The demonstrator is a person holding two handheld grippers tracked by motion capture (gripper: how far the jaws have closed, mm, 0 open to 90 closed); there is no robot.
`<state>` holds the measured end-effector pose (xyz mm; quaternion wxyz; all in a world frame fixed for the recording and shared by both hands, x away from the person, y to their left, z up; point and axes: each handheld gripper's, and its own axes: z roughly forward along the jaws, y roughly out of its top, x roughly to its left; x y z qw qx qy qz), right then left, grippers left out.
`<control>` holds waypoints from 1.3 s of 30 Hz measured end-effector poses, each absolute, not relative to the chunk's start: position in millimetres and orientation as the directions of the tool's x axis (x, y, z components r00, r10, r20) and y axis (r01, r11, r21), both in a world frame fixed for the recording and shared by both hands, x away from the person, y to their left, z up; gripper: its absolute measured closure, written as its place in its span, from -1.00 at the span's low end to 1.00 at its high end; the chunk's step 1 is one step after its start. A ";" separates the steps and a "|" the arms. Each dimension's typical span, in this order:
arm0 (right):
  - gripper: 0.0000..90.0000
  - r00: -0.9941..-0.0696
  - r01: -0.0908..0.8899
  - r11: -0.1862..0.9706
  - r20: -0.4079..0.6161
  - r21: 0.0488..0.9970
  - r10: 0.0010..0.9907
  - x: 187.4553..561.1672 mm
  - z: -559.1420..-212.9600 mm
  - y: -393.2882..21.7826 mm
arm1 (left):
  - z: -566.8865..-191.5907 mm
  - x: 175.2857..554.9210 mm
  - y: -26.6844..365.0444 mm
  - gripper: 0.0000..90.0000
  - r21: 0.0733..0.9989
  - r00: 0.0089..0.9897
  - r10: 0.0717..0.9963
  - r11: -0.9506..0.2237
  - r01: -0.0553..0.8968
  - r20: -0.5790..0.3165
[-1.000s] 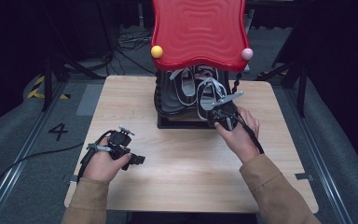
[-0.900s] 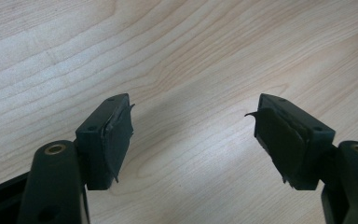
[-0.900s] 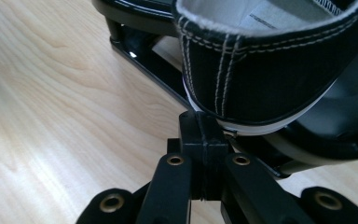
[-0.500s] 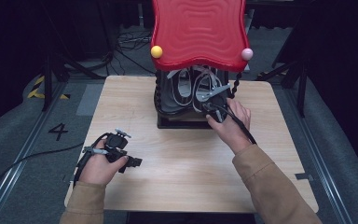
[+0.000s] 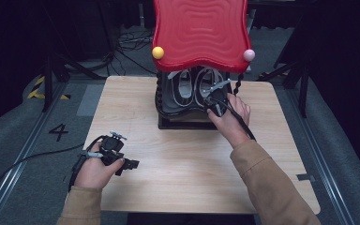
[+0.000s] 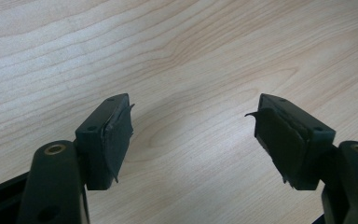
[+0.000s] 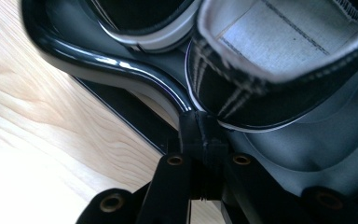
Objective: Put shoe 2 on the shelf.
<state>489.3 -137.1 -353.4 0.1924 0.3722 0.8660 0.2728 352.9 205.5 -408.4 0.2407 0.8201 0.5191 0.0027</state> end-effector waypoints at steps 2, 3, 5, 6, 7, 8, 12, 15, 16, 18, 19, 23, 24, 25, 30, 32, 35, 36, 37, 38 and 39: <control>1.00 -0.649 0.540 0.586 -0.145 0.604 0.747 491.0 -356.3 -135.3 | -409.7 353.7 204.7 -0.37 0.391 0.463 0.851 -0.350 0.851 -0.248; 1.00 -0.649 0.542 0.583 -0.140 0.605 0.748 491.2 -356.2 -135.2 | -409.9 353.8 204.0 -0.37 0.389 0.465 0.850 -0.353 0.851 -0.247; 1.00 -0.652 0.536 0.591 -0.150 0.603 0.743 491.2 -356.5 -134.4 | -410.0 354.2 203.7 -0.37 0.389 0.470 0.848 -0.358 0.849 -0.245; 1.00 -0.653 0.534 0.595 -0.153 0.601 0.742 490.8 -356.6 -134.1 | -409.9 354.4 203.2 -0.37 0.391 0.470 0.848 -0.357 0.848 -0.245; 1.00 -0.654 0.533 0.598 -0.156 0.599 0.740 490.0 -356.4 -134.3 | -409.7 354.3 202.8 -0.37 0.392 0.469 0.848 -0.355 0.849 -0.247; 1.00 -0.655 0.534 0.598 -0.154 0.598 0.739 489.6 -356.4 -134.8 | -409.5 354.4 202.6 -0.37 0.393 0.469 0.848 -0.355 0.848 -0.246; 1.00 -0.663 0.525 0.588 -0.138 0.615 0.736 486.0 -353.0 -140.1 | -409.9 355.5 203.0 -0.37 0.394 0.468 0.848 -0.353 0.849 -0.247; 0.78 -0.682 0.522 0.582 -0.106 0.624 0.724 481.6 -347.4 -144.0 | -409.9 357.0 203.0 -0.37 0.397 0.470 0.847 -0.354 0.847 -0.247; 0.79 -0.687 0.515 0.588 -0.110 0.624 0.718 479.7 -345.4 -145.8 | -409.6 357.3 202.7 -0.37 0.396 0.471 0.847 -0.356 0.846 -0.246; 0.72 -0.697 0.505 0.588 -0.103 0.632 0.709 474.0 -339.5 -153.0 | -409.0 357.3 201.8 -0.37 0.399 0.470 0.847 -0.353 0.846 -0.247; 0.72 -0.697 0.505 0.588 -0.103 0.632 0.709 474.0 -339.5 -153.0 | -409.0 357.3 201.8 -0.37 0.399 0.470 0.847 -0.353 0.846 -0.247; 0.61 -0.701 0.521 0.550 -0.040 0.652 0.712 463.4 -330.4 -168.9 | -408.5 356.6 201.8 -0.37 0.404 0.475 0.846 -0.357 0.842 -0.242; 0.59 -0.700 0.526 0.541 -0.027 0.657 0.714 460.4 -328.5 -173.0 | -408.4 356.3 201.7 -0.37 0.404 0.475 0.846 -0.357 0.842 -0.242; 0.57 -0.703 0.522 0.537 -0.023 0.663 0.711 457.2 -326.4 -178.2 | -408.3 356.1 201.5 -0.37 0.404 0.473 0.847 -0.355 0.843 -0.243; 0.46 -0.706 0.526 0.522 0.003 0.672 0.709 444.5 -322.1 -197.7 | -407.4 355.9 201.0 -0.37 0.408 0.477 0.846 -0.359 0.840 -0.239; 0.42 -0.708 0.524 0.522 0.003 0.672 0.706 440.1 -322.2 -205.1 | -407.8 356.4 201.2 -0.37 0.408 0.480 0.844 -0.361 0.838 -0.239; 0.34 -0.708 0.524 0.521 0.003 0.674 0.707 433.7 -323.8 -217.1 | -407.1 357.2 200.9 -0.37 0.409 0.476 0.846 -0.356 0.840 -0.242; 0.32 -0.709 0.521 0.522 0.002 0.675 0.705 432.3 -324.2 -220.0 | -406.7 357.5 200.6 -0.37 0.410 0.478 0.844 -0.358 0.839 -0.242; 0.30 -0.708 0.520 0.522 -0.001 0.676 0.706 430.6 -324.8 -223.7 | -406.2 357.8 200.1 -0.37 0.412 0.479 0.843 -0.357 0.838 -0.243; 0.27 -0.707 0.520 0.522 -0.002 0.676 0.707 428.8 -325.2 -227.5 | -406.1 357.8 199.7 -0.37 0.416 0.480 0.843 -0.357 0.837 -0.243; 0.24 -0.706 0.520 0.522 -0.003 0.675 0.708 427.3 -325.6 -231.3 | -405.9 357.8 199.6 -0.37 0.416 0.481 0.842 -0.358 0.836 -0.243</control>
